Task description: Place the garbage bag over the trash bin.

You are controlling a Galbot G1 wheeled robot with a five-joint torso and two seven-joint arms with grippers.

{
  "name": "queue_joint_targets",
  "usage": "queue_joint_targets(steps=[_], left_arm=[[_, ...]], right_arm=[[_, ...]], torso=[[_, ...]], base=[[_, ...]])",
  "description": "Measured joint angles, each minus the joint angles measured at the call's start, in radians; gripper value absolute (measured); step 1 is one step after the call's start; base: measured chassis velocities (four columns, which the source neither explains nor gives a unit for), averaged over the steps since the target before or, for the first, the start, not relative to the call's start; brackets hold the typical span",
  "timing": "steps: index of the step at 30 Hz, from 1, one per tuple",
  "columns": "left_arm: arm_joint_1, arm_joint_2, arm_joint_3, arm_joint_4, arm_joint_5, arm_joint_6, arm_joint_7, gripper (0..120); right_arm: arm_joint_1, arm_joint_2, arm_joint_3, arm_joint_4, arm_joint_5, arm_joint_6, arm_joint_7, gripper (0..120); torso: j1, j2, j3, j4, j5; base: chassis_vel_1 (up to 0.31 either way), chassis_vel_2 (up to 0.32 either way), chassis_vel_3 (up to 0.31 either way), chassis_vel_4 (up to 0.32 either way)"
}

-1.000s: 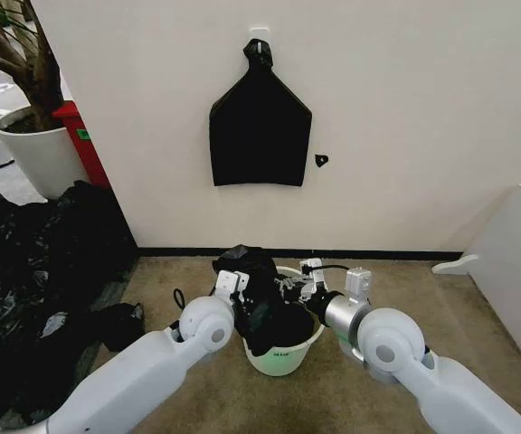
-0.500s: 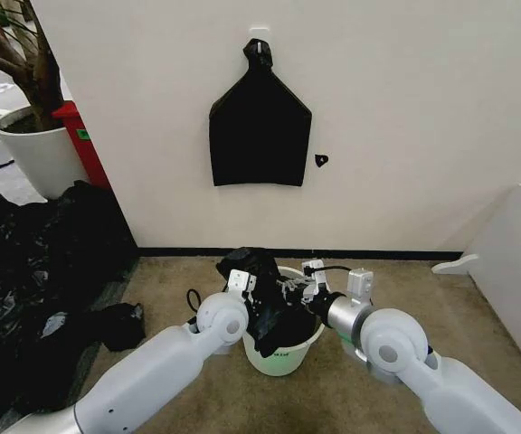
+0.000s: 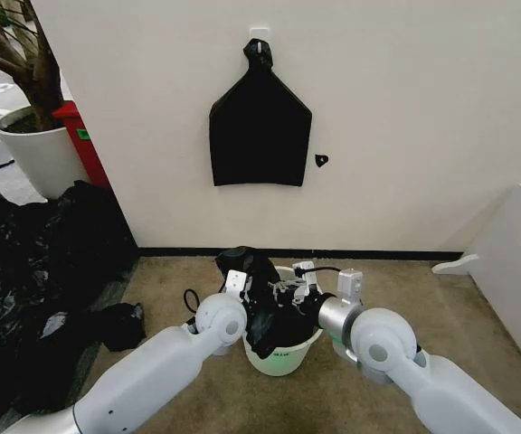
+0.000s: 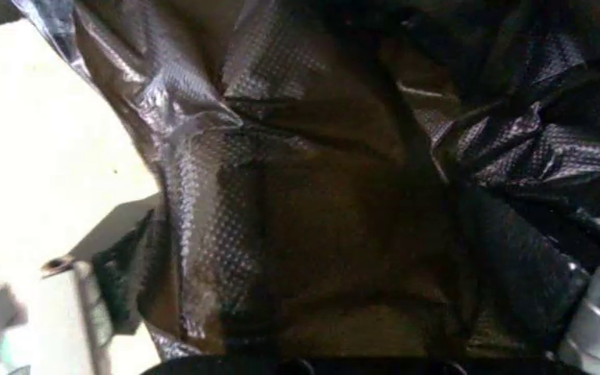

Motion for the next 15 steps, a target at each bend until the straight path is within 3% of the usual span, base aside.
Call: queue_joint_targets(steps=[6,11,15], left_arm=[[-0.002,-0.010,0.004,0.020,0.004,0.000,0.001,69],[0.000,-0.011,0.005,0.030,0.009,-0.001,-0.004,46],[0.003,-0.011,0.005,0.034,0.009,-0.001,-0.011,36]], right_arm=[[-0.002,0.000,0.002,-0.001,-0.001,0.000,0.000,0],[-0.002,0.000,0.004,-0.004,-0.004,0.000,0.000,0],[-0.002,0.000,0.008,-0.008,-0.005,0.000,0.001,0]], torso=[[0.000,0.000,0.000,0.0000,0.0001],[0.000,0.000,0.000,0.0000,0.0002],[0.000,0.000,0.000,0.0001,0.0002]], base=[[0.000,0.000,0.000,0.000],[0.000,0.000,0.000,0.000],[0.000,0.000,0.000,0.000]])
